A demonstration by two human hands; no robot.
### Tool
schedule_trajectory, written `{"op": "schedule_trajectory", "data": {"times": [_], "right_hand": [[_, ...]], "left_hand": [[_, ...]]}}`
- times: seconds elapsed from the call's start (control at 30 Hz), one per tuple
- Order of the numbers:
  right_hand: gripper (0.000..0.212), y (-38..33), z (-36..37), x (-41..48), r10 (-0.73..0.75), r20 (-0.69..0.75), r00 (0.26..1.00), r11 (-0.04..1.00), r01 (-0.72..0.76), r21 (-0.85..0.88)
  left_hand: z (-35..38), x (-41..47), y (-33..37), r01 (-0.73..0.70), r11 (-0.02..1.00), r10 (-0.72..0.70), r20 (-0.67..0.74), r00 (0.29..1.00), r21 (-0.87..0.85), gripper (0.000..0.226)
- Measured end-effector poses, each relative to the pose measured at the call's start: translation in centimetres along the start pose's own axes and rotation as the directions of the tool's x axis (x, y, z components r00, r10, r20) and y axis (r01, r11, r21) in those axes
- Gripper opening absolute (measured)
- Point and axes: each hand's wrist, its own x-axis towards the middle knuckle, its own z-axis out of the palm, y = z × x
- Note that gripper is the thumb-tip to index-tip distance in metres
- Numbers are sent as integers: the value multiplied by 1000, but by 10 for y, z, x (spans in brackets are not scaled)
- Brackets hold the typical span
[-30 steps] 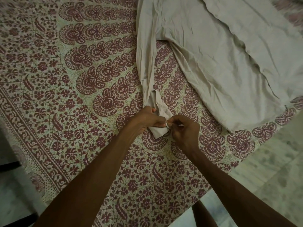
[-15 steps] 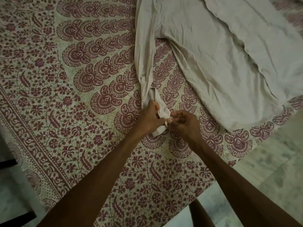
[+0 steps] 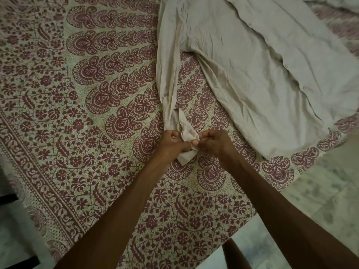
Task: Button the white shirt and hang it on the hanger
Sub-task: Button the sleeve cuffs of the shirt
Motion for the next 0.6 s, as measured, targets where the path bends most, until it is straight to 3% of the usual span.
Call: {"op": "schedule_trajectory", "data": {"times": [0.17,0.37,0.47,0.6], "right_hand": [[21,2,2,-3,27,39,999,994,-31,100],[18,-2,-1,-7,27,70,997,994,-34,99],[14,-3,-2,-8,34,56,998,987,-42,155],[7,-5,2,-9,50,32,998,979,-56,198]], "left_hand": [[1,0,-3,34,998,-35,-30,999,-45,45],[2,-4,6,3,993,6,-81,997,116,54],[2,-6,2,74,996,-77,-73,994,-48,50],[4,-12,-2,136,934,-127,49,991,-330,30]]}}
